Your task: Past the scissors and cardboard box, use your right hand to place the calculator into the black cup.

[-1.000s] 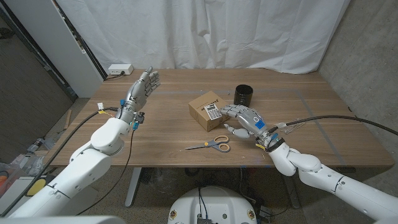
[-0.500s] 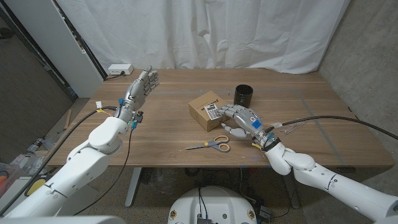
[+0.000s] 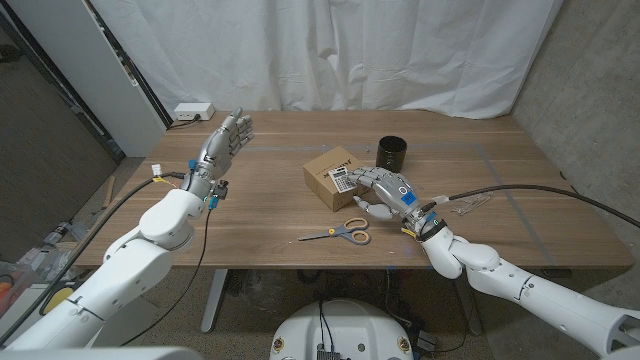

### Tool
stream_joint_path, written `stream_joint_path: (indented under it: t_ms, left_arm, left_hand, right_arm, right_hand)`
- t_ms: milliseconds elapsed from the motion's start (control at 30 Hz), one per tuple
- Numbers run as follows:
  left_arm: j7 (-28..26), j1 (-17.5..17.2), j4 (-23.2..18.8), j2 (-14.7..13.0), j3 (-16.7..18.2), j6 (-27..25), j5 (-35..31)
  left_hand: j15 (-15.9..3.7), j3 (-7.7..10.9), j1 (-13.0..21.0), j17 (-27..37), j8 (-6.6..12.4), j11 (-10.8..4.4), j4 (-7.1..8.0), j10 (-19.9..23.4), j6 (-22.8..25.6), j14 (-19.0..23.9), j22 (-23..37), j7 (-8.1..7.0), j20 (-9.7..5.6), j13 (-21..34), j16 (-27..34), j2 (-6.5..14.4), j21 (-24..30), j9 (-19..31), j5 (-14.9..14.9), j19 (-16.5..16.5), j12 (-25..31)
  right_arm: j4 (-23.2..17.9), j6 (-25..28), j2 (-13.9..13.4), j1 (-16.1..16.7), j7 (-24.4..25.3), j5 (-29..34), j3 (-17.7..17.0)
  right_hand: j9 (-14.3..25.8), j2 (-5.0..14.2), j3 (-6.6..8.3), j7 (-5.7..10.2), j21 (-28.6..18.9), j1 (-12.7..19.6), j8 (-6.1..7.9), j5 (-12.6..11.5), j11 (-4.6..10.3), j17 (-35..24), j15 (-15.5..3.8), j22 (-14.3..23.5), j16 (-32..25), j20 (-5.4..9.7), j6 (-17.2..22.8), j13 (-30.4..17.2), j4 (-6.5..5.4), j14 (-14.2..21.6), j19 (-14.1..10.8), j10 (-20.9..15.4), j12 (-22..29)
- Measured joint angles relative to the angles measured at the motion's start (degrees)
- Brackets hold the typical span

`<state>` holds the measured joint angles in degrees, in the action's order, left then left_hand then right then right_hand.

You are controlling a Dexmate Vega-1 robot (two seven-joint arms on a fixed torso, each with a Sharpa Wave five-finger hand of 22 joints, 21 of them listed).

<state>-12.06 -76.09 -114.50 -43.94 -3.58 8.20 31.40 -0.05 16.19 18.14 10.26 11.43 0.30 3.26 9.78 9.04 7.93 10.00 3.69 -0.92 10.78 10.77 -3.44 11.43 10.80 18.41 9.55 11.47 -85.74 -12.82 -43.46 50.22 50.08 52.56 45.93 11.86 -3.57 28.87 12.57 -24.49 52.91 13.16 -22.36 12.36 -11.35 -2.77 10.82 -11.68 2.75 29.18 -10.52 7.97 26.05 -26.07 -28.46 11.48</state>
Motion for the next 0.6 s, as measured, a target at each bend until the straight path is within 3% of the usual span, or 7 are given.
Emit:
stream_joint_path:
  t_ms: [67, 600]
  left_arm:
    - [-0.01, -0.11, -0.03, 0.02, 0.11, -0.09, 0.05]
    - [0.09, 0.86, 0.47, 0.23, -0.42, -0.98, 0.23]
  left_hand:
    - [0.0, 0.0, 0.09, 0.0, 0.0, 0.0, 0.0, 0.0, 0.0, 0.0, 0.0, 0.0, 0.0, 0.0, 0.0, 0.1, 0.0, 0.0, 0.0, 0.0, 0.0]
    - [0.0, 0.0, 0.29, 0.0, 0.0, 0.0, 0.0, 0.0, 0.0, 0.0, -0.01, 0.0, 0.0, 0.0, 0.0, 0.29, 0.0, 0.0, 0.0, 0.0, 0.01]
  right_arm:
    - [1.7, -0.13, 0.72, -1.52, 0.03, -0.1, 1.01]
    - [3.78, -0.69, 1.32, -3.14, 0.37, -0.72, 2.18]
  right_hand:
    - [0.0, 0.23, -0.09, 0.13, 0.0, 0.23, 0.0, 0.01, 0.09, 0.0, 0.1, 0.0, 0.0, -0.19, 0.34, 0.0, -0.09, 0.1, -0.19, -0.49, 0.0]
    - [0.0, 0.76, -0.25, 0.12, 0.0, 0.31, 0.32, 0.42, 0.03, 0.01, 0.06, 0.0, 0.0, -0.19, 0.94, 0.0, -0.25, 0.56, -0.19, -1.06, 0.4]
